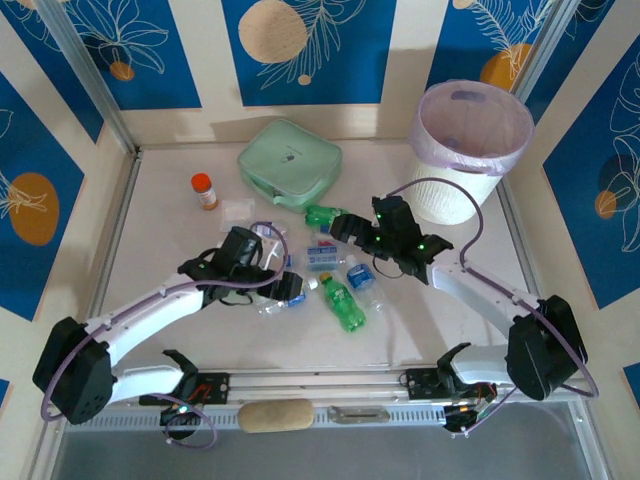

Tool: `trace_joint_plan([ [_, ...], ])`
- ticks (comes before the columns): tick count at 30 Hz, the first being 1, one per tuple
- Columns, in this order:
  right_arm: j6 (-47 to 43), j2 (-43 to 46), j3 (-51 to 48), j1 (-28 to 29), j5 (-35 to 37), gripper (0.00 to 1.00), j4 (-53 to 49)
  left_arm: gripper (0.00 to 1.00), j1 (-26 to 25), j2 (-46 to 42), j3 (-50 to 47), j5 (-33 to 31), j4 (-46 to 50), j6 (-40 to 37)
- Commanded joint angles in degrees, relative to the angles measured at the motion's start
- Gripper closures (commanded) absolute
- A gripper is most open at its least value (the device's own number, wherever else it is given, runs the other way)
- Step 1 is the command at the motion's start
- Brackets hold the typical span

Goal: Put the plastic bottles in the bin

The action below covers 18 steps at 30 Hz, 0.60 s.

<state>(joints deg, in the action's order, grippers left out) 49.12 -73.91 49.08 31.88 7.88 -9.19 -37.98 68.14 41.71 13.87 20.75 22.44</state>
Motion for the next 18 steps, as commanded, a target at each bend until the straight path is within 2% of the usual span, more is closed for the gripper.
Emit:
trace_joint_plan([
  [1,0.97,-0.26,2.35,0.29,0.19,0.01,1.49,0.0,-1.59,1.82,-0.67,-0.45,2.27,0.22],
  [11,1.78,-0.44,1.86,0.29,0.65,0.01,3.29,0.0,-3.47,5.78,0.17,0.81,5.85,-3.01],
  [18,1.7,-1.4,2.35,0.2,0.47,0.01,3.11,0.04,-6.87,5.96,-0.89,-2.33,6.67,-2.73],
])
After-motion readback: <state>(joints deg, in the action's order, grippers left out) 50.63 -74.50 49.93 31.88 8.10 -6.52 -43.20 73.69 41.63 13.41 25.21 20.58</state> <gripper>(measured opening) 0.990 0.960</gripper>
